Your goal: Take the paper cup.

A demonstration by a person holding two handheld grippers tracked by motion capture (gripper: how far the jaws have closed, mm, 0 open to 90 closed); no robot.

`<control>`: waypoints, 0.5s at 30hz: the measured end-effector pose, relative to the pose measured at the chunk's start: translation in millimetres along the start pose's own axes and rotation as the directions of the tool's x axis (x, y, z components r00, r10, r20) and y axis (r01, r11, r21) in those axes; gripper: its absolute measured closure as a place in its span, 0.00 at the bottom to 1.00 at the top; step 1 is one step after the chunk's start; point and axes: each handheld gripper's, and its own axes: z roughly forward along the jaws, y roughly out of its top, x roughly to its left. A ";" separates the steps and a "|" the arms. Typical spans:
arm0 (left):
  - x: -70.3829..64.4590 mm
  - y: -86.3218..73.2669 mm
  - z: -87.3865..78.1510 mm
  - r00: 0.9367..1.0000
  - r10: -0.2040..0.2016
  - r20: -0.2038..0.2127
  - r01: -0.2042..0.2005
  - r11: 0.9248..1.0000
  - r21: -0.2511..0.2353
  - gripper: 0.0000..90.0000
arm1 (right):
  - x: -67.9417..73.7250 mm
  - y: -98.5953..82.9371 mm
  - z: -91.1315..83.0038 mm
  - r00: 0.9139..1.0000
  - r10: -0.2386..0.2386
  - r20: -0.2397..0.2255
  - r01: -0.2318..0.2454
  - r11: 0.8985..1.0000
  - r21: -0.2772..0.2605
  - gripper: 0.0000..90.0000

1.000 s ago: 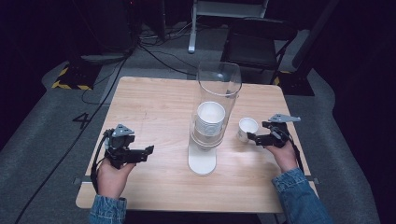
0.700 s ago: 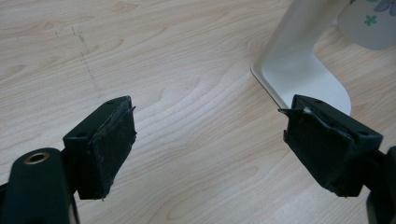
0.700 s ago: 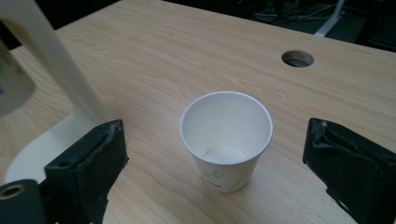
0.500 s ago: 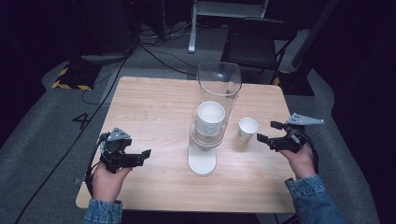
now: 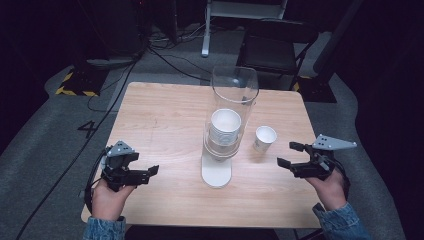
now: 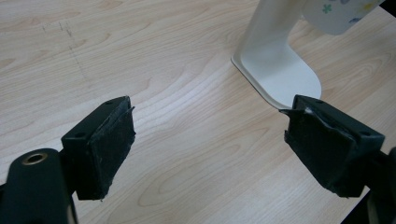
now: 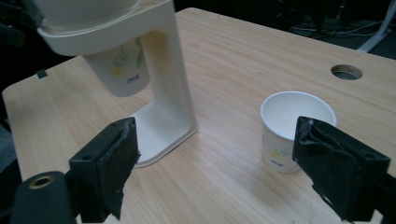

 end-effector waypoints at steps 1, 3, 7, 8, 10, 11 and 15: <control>-0.2 0.3 -0.5 1.000 0.002 0.002 -0.002 1.000 -0.004 0.17 | 2.5 -1.2 -0.4 1.000 -0.004 -0.006 0.004 1.000 -0.003 0.16; -0.8 1.0 -0.4 1.000 0.003 0.005 -0.003 1.000 -0.004 0.18 | 8.5 -4.8 -0.7 1.000 -0.018 -0.018 0.018 1.000 -0.012 0.17; -2.0 2.9 2.8 1.000 0.017 -0.001 -0.017 1.000 0.006 0.18 | 13.9 -13.4 1.0 0.999 -0.032 0.004 0.032 0.999 -0.038 0.19; -2.9 3.4 4.8 1.000 0.020 0.001 -0.020 1.000 0.010 0.18 | 13.9 -23.0 5.2 0.999 -0.012 0.030 0.014 0.998 -0.059 0.23; -3.4 3.8 6.1 1.000 0.021 0.001 -0.021 1.000 0.011 0.18 | 12.4 -31.4 11.5 0.999 -0.003 0.041 0.005 0.998 -0.056 0.23; -3.7 4.0 8.2 1.000 0.021 0.004 -0.022 1.000 0.013 0.18 | 11.2 -33.7 13.7 0.999 -0.002 0.041 0.004 0.999 -0.047 0.23; -3.5 3.8 10.0 1.000 0.022 0.002 -0.022 1.000 0.016 0.18 | 8.4 -40.3 20.3 0.999 0.006 0.041 -0.005 1.000 -0.028 0.23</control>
